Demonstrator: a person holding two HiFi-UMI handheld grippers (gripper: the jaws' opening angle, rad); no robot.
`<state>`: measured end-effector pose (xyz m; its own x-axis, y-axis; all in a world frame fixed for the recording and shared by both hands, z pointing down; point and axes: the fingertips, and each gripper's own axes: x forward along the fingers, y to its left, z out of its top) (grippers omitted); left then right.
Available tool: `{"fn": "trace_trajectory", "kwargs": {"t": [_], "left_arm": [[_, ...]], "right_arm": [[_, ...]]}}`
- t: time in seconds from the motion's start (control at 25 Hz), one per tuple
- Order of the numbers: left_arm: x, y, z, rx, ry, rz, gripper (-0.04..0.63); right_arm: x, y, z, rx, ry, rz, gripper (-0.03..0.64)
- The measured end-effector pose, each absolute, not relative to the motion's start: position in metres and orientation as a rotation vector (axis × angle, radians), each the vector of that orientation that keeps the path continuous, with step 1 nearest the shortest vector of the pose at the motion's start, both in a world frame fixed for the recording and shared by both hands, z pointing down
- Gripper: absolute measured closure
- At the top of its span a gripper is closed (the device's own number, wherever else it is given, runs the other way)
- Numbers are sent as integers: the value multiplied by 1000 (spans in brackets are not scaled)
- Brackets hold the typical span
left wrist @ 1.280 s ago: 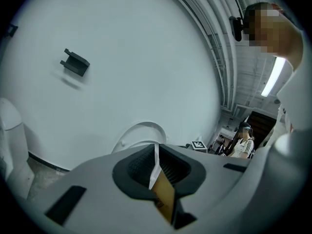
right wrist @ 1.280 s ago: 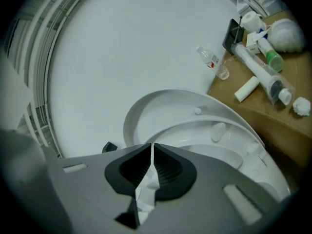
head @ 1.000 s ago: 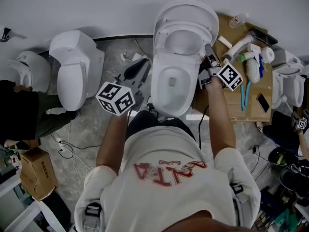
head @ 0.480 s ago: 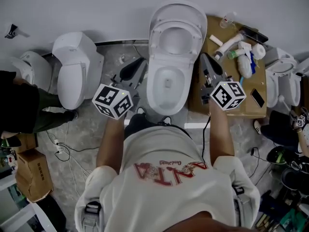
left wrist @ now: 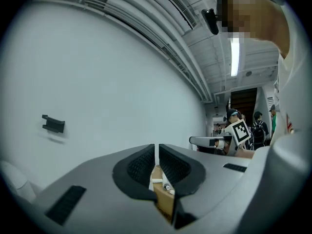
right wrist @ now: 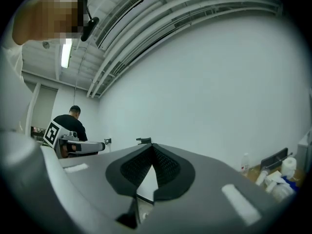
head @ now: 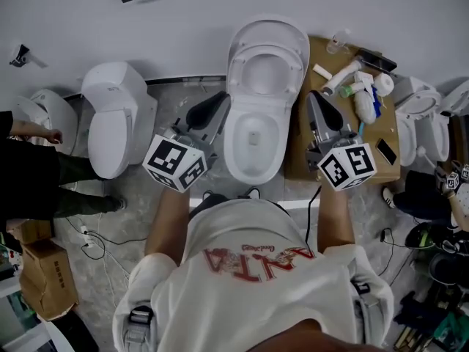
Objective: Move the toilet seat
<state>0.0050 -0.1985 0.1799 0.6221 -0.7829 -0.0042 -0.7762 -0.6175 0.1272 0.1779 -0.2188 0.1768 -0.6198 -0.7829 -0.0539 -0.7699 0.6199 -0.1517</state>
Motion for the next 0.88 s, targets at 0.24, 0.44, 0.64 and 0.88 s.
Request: {"fn": "trace_trajectory", "kwargs": {"t": [0.24,0.44,0.64,0.88], "left_arm": [[-24,-195,169,2719,-1291,-170,563],[-34,-191,162,2758,-1217,-178,563],[-48,-190,162,2767,-1187,-175,563],[-49,-185,163,2780,-1157,-162,563]], "right_arm": [[154,-201,161,-1375,2736,-113,614],[140,-192,155,-1453,2709,-93,614],[124,-185,147,-1475,2706,-51,615],[123,-182,148,-1505,2690,-62,614]]}}
